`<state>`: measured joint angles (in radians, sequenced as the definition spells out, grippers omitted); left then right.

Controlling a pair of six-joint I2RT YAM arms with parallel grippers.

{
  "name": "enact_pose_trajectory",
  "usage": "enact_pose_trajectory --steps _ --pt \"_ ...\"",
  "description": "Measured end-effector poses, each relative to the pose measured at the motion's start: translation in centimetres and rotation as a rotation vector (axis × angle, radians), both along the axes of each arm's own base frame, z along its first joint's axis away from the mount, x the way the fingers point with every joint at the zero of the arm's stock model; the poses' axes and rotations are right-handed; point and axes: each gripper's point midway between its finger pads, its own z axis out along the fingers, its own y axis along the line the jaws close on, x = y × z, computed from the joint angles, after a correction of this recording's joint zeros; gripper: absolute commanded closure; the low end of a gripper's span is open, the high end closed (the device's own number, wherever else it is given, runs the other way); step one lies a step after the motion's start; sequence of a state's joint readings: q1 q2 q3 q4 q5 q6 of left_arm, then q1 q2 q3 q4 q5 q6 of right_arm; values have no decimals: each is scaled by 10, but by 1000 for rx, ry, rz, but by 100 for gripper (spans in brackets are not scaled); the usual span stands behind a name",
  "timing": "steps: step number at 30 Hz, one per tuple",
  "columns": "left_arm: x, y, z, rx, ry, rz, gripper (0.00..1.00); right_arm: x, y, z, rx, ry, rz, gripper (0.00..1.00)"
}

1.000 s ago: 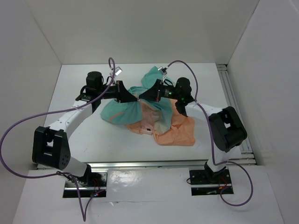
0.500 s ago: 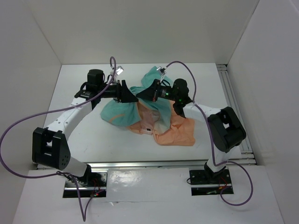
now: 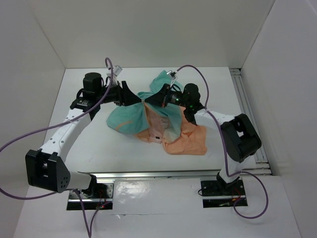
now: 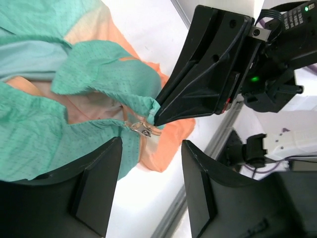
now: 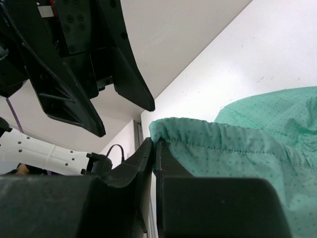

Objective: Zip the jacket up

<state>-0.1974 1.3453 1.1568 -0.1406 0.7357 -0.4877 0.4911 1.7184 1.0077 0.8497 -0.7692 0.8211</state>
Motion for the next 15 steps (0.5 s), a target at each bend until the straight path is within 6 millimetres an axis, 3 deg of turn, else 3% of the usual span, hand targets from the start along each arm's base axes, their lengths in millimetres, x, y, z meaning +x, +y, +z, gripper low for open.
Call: enact_pose_trajectory --steps 8,15 --pt "12 2 2 70 -74 -34 44 0 0 -1 -2 4 0 100" --pt "14 -2 -15 120 -124 -128 60 0 0 -1 -2 5 2 100"
